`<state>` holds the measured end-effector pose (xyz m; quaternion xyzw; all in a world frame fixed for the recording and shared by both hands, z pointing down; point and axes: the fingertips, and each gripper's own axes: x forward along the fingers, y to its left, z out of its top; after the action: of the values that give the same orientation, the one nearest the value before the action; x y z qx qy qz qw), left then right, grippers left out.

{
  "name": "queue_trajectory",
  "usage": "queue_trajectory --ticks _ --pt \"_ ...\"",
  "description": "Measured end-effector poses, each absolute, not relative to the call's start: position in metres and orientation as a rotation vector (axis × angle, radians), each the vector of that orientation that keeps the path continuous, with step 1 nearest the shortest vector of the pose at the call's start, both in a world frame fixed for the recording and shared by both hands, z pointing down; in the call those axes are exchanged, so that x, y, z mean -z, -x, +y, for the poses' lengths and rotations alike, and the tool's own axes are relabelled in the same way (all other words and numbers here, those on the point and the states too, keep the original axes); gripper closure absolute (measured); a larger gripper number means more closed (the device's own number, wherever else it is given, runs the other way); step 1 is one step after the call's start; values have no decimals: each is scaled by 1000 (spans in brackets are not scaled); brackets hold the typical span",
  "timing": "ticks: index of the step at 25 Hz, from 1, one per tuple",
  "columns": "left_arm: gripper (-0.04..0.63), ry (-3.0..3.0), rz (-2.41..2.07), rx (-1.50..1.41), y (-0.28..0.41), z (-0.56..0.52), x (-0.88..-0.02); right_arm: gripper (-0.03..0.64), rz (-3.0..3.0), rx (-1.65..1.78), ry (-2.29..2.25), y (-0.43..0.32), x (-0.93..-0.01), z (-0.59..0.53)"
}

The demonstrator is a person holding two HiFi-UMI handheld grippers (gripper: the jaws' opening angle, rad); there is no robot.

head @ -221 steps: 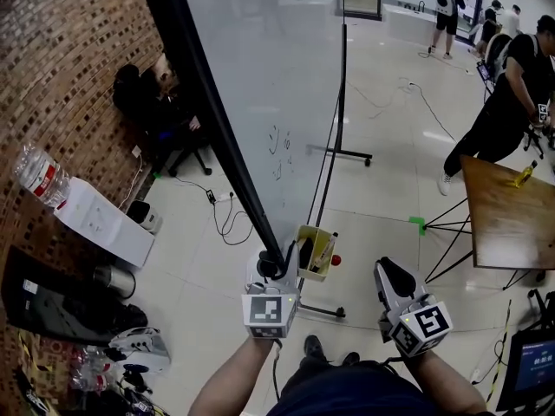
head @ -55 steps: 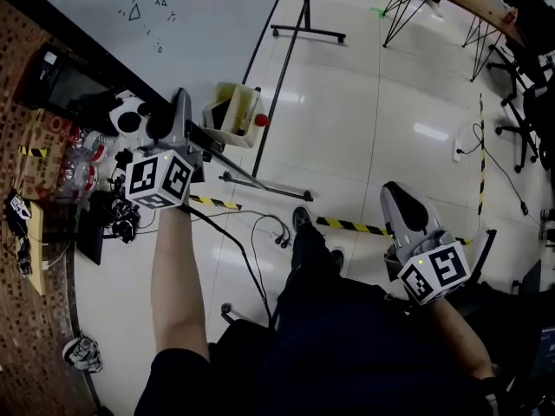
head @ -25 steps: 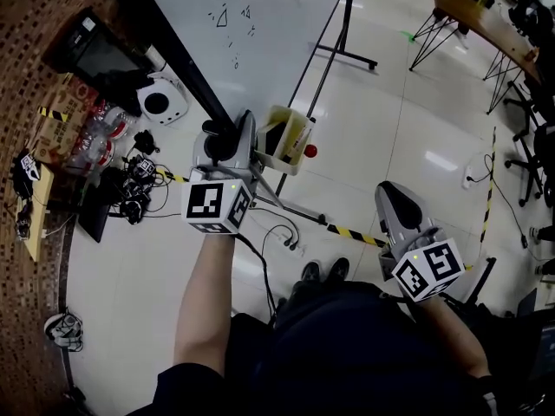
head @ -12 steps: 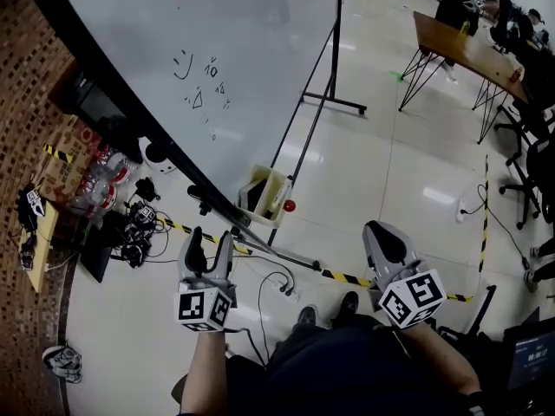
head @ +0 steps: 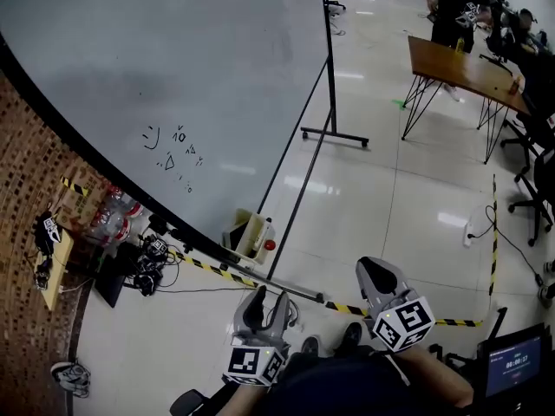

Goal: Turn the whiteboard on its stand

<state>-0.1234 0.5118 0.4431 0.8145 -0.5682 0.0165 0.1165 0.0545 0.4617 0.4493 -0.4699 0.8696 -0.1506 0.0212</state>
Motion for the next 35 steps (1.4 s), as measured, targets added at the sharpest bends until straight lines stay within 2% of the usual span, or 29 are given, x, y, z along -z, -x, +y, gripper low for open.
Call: queue_trajectory --ticks 5,15,35 --pt "426 -2524 -1549 -36 78 510 -425 588 2736 413 1402 -46 -439 466" --pt "446 -2521 -1475 -31 94 514 -433 589 2784 276 1389 -17 -416 476" --pt "451 -2547 -1409 -32 86 509 -447 591 2787 254 1403 -16 -421 477"
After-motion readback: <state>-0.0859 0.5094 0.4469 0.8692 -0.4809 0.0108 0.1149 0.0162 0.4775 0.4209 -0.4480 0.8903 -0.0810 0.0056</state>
